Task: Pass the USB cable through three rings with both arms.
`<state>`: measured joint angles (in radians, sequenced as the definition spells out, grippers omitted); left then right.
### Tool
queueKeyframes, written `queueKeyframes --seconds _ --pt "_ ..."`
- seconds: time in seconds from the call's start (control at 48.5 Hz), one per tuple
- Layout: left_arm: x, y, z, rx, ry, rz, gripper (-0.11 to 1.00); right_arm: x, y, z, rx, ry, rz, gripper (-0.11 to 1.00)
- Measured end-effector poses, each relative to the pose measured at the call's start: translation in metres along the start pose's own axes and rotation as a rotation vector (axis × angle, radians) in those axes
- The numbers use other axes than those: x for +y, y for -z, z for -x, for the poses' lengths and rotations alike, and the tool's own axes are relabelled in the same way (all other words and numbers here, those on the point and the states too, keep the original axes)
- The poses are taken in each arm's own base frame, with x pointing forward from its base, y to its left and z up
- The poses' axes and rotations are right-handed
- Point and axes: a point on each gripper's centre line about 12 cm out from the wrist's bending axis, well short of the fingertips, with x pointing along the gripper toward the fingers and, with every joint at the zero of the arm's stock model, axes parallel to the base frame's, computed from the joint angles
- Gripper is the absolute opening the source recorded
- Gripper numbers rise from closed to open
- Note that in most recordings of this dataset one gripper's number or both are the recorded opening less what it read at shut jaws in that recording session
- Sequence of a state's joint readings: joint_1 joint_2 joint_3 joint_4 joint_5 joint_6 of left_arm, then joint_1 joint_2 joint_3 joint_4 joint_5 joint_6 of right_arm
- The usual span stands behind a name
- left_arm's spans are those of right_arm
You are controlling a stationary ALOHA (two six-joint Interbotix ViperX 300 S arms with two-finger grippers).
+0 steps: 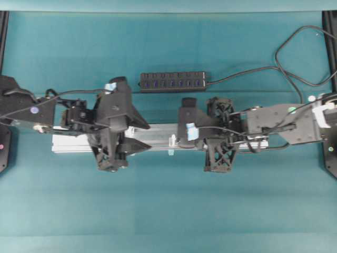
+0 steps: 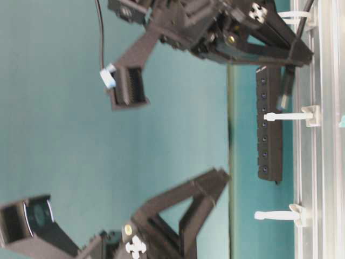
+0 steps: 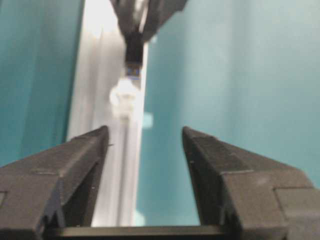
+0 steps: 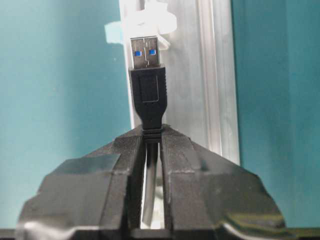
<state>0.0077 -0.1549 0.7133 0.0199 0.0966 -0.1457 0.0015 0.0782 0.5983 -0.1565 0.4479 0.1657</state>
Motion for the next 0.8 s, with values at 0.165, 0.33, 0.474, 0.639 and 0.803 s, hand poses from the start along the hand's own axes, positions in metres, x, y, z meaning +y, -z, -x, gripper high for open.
queueKeyframes --seconds 0.165,0.33,0.474,0.639,0.803 --pt "0.000 0.002 0.002 0.002 0.001 0.011 0.62 -0.001 -0.007 -0.004 0.002 0.003 0.009 -0.07" --pt "0.000 0.002 0.002 0.002 0.001 0.011 0.62 -0.003 -0.013 -0.007 -0.001 0.006 0.005 -0.07" --pt "0.000 0.005 0.002 0.008 0.000 0.011 0.62 -0.003 -0.015 -0.008 -0.003 0.005 0.009 -0.07" --pt "0.001 0.006 0.002 0.011 -0.001 0.000 0.62 -0.002 -0.018 -0.009 -0.024 0.002 0.011 -0.07" --pt "0.002 0.015 -0.009 0.036 -0.005 -0.001 0.62 -0.002 -0.022 -0.009 -0.056 -0.003 0.008 -0.07"
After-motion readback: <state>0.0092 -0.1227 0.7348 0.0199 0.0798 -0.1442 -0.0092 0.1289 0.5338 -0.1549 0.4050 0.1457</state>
